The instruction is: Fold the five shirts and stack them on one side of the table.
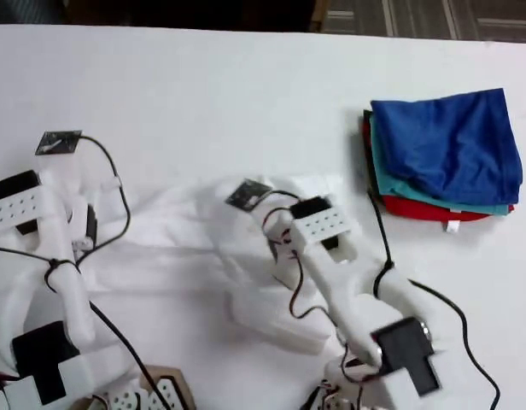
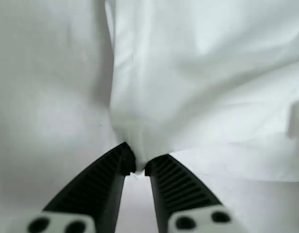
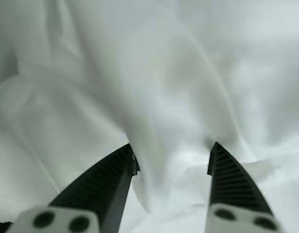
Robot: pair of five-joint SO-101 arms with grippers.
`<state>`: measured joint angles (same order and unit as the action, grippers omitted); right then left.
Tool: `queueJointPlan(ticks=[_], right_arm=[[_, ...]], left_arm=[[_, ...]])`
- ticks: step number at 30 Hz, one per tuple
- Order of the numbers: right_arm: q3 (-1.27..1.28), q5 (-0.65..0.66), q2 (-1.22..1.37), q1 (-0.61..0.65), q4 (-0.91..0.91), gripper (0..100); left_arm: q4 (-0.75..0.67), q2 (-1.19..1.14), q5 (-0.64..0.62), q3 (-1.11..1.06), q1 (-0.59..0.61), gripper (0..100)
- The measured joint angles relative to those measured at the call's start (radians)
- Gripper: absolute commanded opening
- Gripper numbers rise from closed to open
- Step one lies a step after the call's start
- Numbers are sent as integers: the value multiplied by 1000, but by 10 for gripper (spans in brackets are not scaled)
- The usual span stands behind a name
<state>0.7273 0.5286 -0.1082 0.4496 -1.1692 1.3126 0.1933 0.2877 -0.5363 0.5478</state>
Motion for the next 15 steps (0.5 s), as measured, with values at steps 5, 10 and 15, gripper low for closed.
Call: queueJointPlan(ticks=[5,10,15], right_arm=[[-15,-3,54,-11,20,34],[-104,0,48,-20,-60,19],[-229,0,-57,-21,-199,25]], left_arm=[[0,0,0,0,0,25],[0,0,0,0,0,25],[0,0,0,0,0,25]])
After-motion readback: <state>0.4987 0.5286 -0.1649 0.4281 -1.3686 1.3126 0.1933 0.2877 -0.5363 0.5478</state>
